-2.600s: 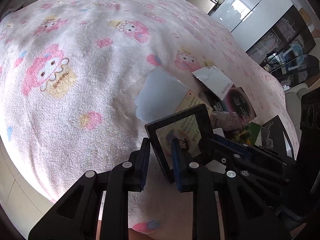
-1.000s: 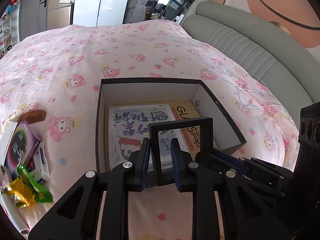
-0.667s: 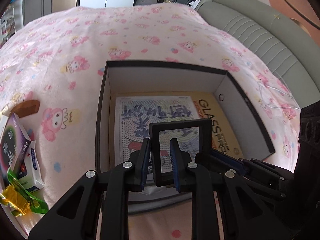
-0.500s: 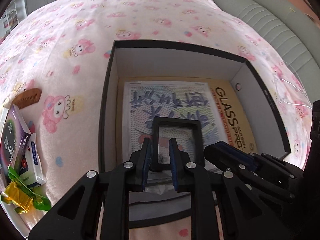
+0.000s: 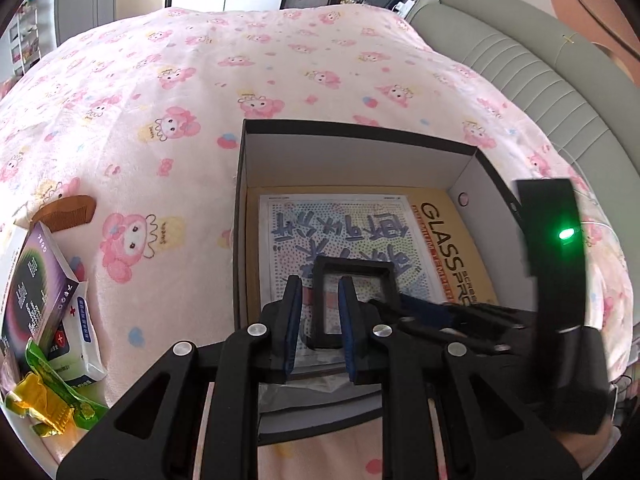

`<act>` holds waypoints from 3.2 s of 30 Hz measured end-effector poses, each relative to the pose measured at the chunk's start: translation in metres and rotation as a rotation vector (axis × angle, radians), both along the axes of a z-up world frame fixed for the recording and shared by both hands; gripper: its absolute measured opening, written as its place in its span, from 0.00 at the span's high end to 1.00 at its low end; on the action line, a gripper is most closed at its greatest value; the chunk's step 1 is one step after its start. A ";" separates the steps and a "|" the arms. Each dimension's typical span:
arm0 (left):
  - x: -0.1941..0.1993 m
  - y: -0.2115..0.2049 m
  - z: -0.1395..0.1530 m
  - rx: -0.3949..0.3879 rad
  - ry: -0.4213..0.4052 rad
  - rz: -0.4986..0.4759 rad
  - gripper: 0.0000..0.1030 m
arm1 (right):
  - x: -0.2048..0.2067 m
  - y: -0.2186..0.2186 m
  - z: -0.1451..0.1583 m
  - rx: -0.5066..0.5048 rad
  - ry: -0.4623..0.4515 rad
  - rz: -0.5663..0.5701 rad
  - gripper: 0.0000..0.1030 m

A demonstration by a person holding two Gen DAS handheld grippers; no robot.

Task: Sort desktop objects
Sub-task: 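Lower the photo frame into the shoebox onto the painting kit, then open the right gripper and lift it out of the shoebox, then move the right tool toward the paper card with sticker sheet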

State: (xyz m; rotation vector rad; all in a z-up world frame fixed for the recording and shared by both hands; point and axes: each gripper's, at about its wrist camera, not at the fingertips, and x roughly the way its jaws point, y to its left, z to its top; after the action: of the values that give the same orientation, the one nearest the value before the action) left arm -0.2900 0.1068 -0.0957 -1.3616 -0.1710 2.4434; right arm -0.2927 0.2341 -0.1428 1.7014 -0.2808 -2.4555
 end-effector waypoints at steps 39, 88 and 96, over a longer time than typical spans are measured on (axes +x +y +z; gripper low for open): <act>0.155 -0.091 0.115 -0.057 0.254 0.135 0.75 | 0.179 -0.071 0.168 0.116 0.401 0.006 0.65; 0.250 -0.366 0.013 -0.032 0.094 0.654 0.49 | 0.188 -0.331 0.073 0.028 0.288 0.527 0.57; 0.233 -0.422 -0.040 0.040 -0.002 0.727 0.64 | 0.166 -0.383 0.031 -0.013 0.180 0.614 0.59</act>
State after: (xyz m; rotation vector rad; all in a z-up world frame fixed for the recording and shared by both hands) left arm -0.0575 -0.3149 -0.1360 -1.4628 -0.8401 2.9742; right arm -0.1271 -0.1489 -0.1122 1.2910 0.2178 -2.1059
